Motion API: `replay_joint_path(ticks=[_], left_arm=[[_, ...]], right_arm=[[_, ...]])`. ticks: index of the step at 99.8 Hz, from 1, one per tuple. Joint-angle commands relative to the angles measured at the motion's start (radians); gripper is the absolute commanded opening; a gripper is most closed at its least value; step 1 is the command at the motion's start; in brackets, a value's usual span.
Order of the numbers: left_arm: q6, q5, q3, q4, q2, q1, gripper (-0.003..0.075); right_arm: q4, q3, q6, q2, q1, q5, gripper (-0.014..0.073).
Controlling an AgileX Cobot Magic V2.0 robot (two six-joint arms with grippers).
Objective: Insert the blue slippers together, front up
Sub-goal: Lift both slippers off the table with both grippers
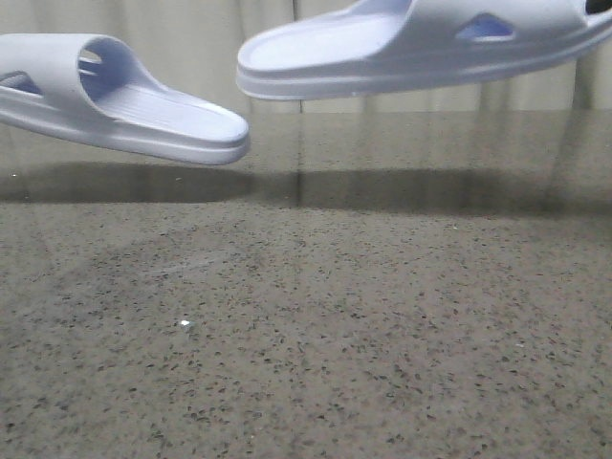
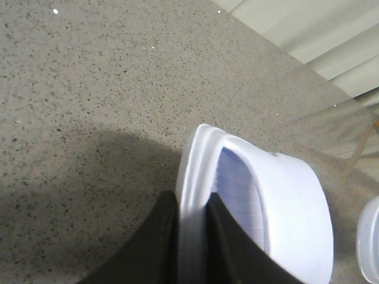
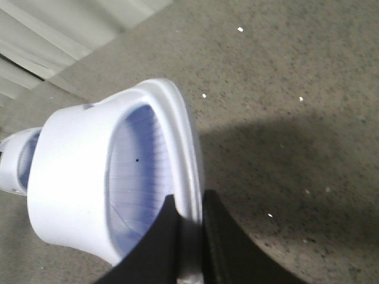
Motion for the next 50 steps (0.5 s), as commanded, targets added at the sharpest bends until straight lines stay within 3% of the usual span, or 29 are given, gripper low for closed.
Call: replay_joint_path(ticks=[1,50], left_arm=[[0.001,0.054,-0.028,-0.104,-0.039,0.003,0.0015],[0.019,0.229,-0.028,-0.24,-0.037,-0.042,0.0015]], right_arm=[[0.101,-0.048,-0.028,-0.003,-0.005,0.028,-0.0107],[0.303,-0.054,-0.197,0.207,-0.001,0.174,-0.0106]])
